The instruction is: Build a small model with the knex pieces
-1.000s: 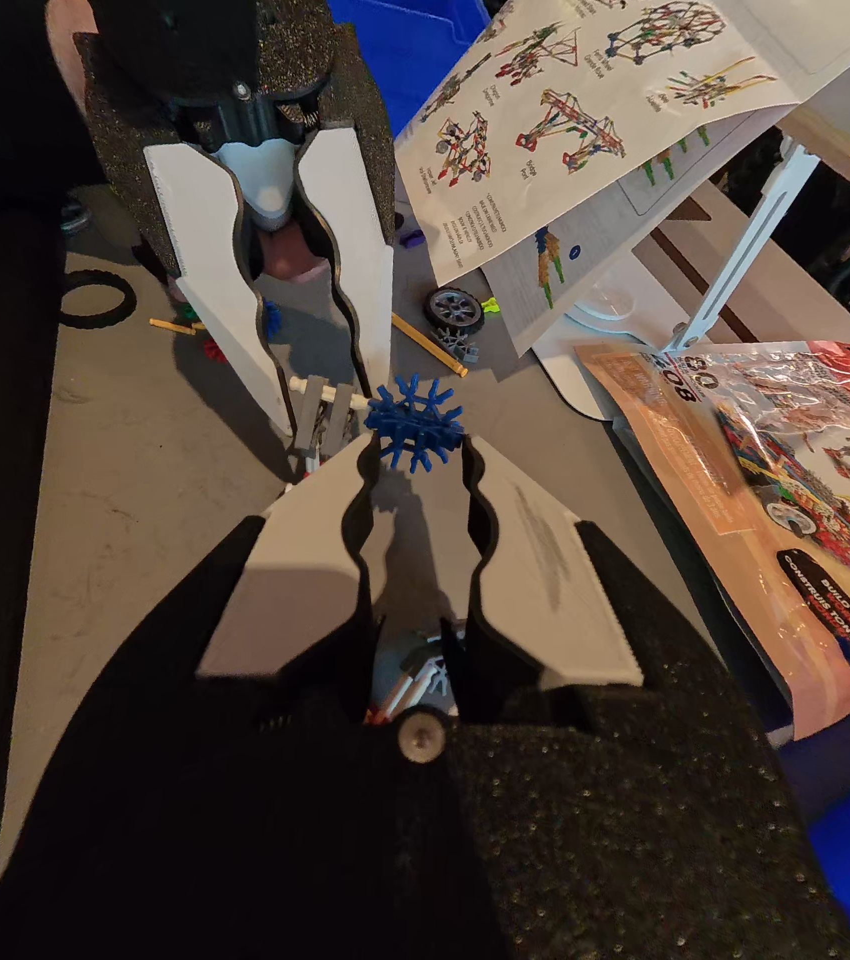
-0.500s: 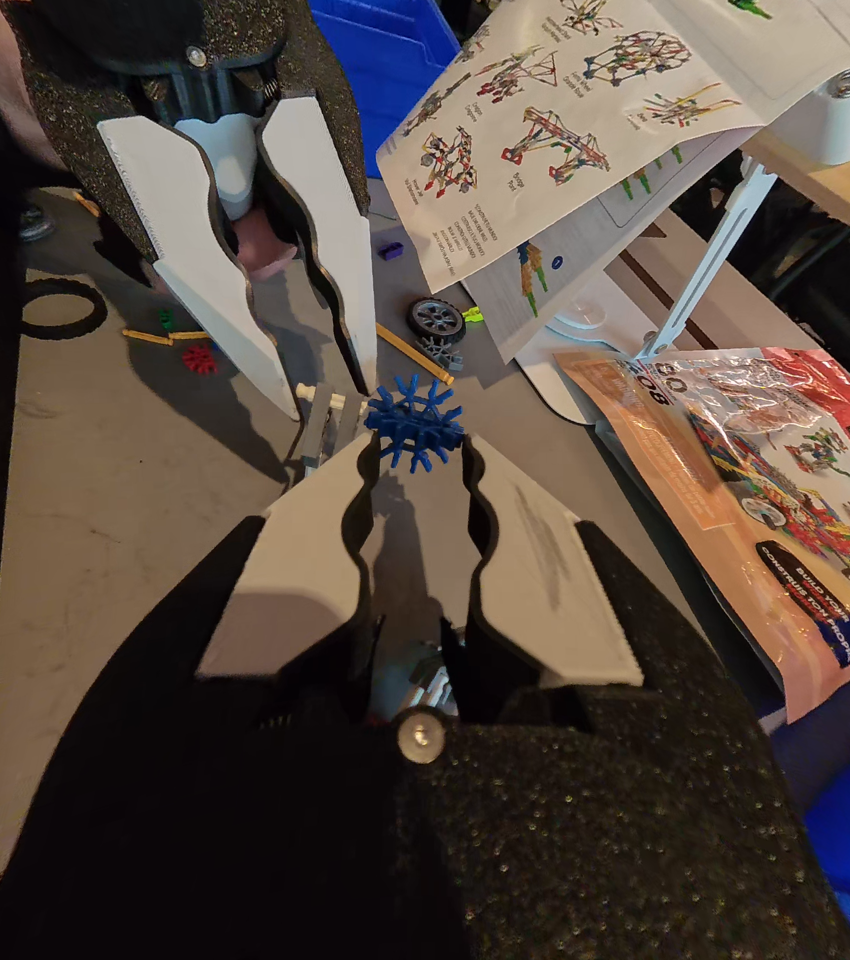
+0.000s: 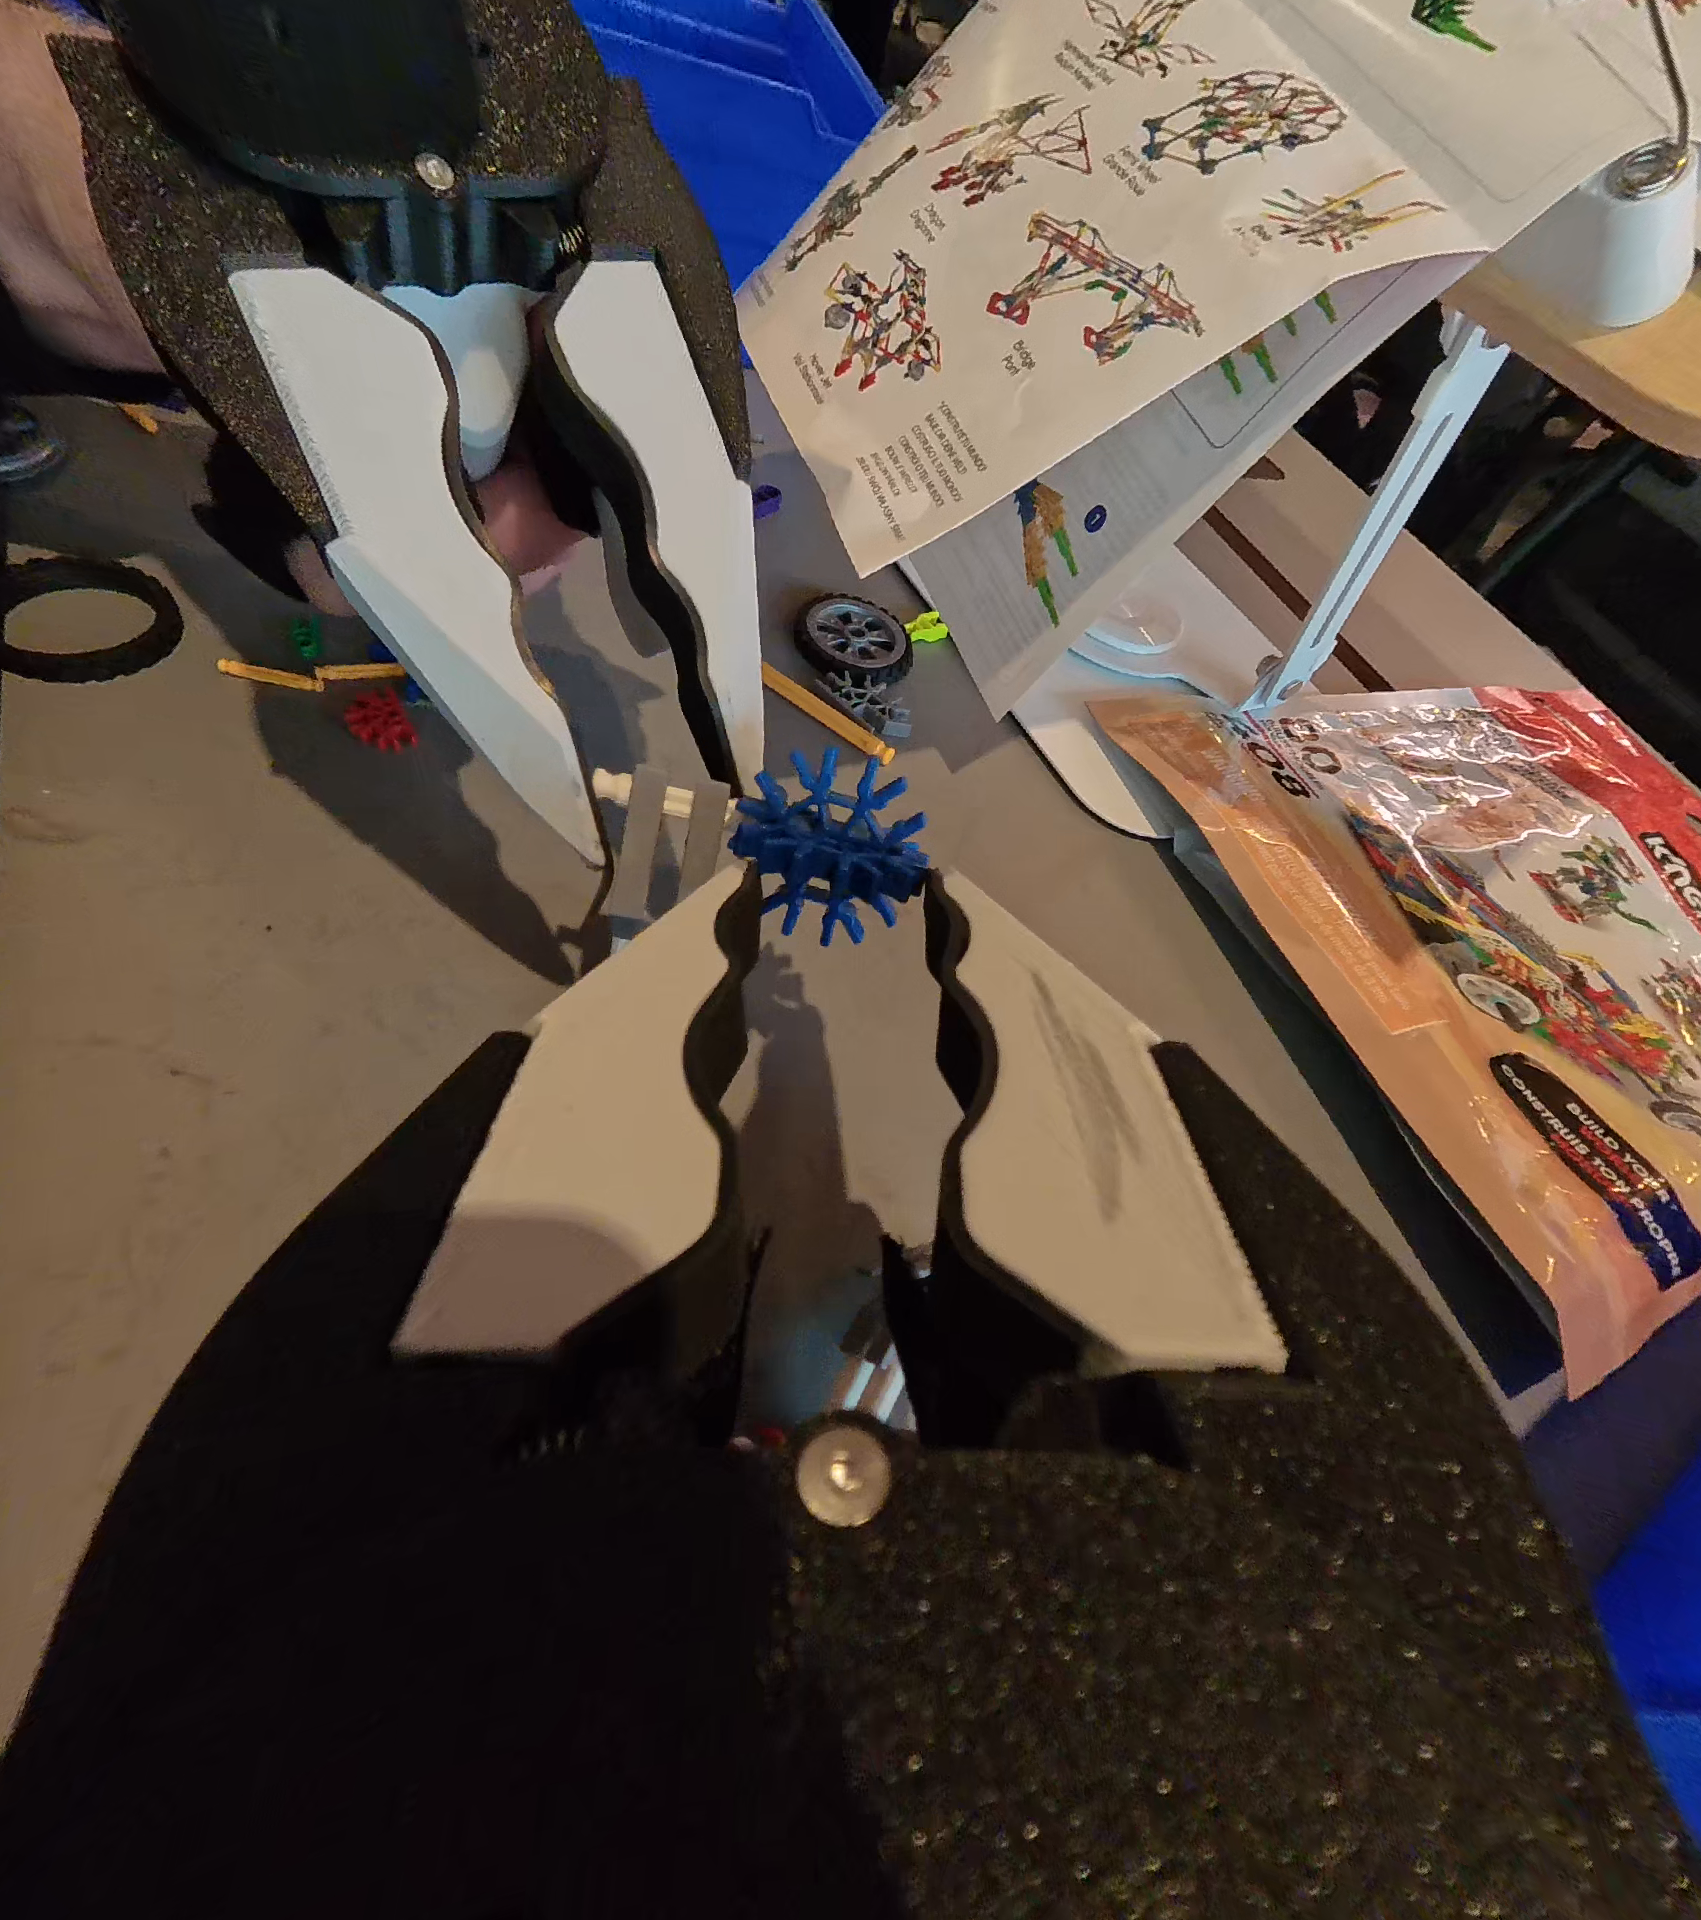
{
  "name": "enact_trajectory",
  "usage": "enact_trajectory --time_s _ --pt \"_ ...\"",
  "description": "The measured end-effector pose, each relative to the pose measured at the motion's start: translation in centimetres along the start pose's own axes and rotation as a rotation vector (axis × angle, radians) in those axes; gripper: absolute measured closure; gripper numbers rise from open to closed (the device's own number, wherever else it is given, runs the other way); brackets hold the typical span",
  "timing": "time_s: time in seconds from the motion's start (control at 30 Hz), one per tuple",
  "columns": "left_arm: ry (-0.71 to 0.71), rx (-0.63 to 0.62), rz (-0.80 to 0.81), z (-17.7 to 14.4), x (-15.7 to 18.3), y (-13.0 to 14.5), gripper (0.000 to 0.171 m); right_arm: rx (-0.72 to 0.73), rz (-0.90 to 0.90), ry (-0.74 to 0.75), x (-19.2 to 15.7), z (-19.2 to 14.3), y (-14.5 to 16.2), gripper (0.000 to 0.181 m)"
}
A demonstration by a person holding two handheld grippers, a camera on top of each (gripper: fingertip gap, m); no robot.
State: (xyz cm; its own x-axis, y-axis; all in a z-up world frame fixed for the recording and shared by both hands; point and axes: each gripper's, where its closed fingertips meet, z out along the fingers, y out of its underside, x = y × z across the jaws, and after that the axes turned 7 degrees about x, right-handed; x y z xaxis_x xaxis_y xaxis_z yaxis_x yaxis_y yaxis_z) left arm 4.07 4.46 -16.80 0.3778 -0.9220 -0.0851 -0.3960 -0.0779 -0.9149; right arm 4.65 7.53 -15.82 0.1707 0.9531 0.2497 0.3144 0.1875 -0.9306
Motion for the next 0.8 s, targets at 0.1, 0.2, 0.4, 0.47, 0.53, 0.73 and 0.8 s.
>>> enact_trajectory --time_s 0.1,0.2,0.4,0.47,0.53,0.73,0.8 --pt "0.007 0.009 -0.009 -0.01 0.02 -0.06 0.146 0.003 0.004 0.005 -0.02 0.0 -0.01 0.15" --pt "0.01 0.01 0.005 -0.01 0.07 -0.06 0.146 0.008 0.016 0.004 -0.1 -0.02 0.03 0.15" --pt "0.019 0.018 0.003 -0.03 0.14 -0.08 0.147 0.013 0.031 0.003 -0.25 0.07 0.14 0.151" --pt "0.025 0.023 0.004 0.0 0.22 -0.12 0.147 0.014 0.035 -0.001 -0.26 0.05 0.17 0.151" --pt "0.027 0.026 0.005 0.05 0.26 -0.17 0.147 0.017 0.036 -0.001 -0.28 0.07 0.18 0.151" --pt "0.031 0.035 0.01 0.06 0.26 -0.17 0.147 0.016 0.032 0.002 -0.27 0.09 0.19 0.151" --pt "0.031 0.038 0.01 0.05 0.23 -0.17 0.147 0.015 0.031 0.007 -0.28 0.13 0.19 0.152"
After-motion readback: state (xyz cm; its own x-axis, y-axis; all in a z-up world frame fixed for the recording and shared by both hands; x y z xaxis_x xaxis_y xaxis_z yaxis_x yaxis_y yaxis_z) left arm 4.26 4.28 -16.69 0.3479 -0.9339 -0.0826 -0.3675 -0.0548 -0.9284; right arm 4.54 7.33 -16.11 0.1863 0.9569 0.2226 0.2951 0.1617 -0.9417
